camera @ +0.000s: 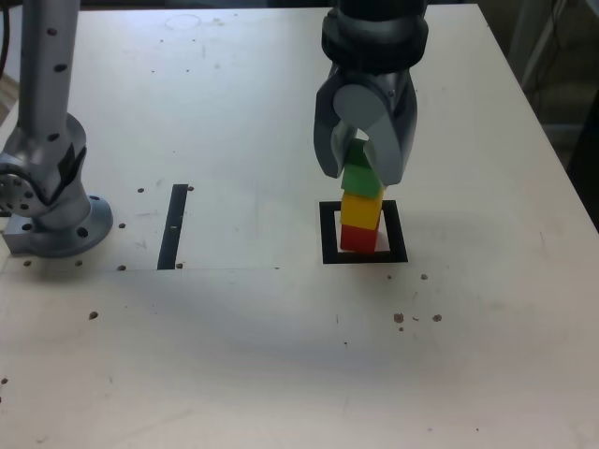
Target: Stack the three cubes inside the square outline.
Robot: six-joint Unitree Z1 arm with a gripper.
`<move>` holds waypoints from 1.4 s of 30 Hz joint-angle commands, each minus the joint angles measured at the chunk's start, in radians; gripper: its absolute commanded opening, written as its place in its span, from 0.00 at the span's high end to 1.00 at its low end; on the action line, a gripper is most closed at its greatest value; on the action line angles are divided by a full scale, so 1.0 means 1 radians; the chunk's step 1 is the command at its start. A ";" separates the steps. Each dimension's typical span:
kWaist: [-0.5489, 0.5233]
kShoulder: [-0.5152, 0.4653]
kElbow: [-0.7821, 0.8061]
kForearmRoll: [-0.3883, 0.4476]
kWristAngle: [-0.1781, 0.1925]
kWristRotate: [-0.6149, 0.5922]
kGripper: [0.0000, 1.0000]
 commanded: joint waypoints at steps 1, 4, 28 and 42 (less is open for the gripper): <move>0.001 0.013 -0.001 -0.002 -0.005 0.002 0.82; 0.001 0.023 0.001 -0.002 -0.011 0.002 0.78; 0.001 0.000 -0.070 0.070 0.049 0.014 0.01; -0.002 -0.252 0.103 0.140 0.056 -0.029 0.01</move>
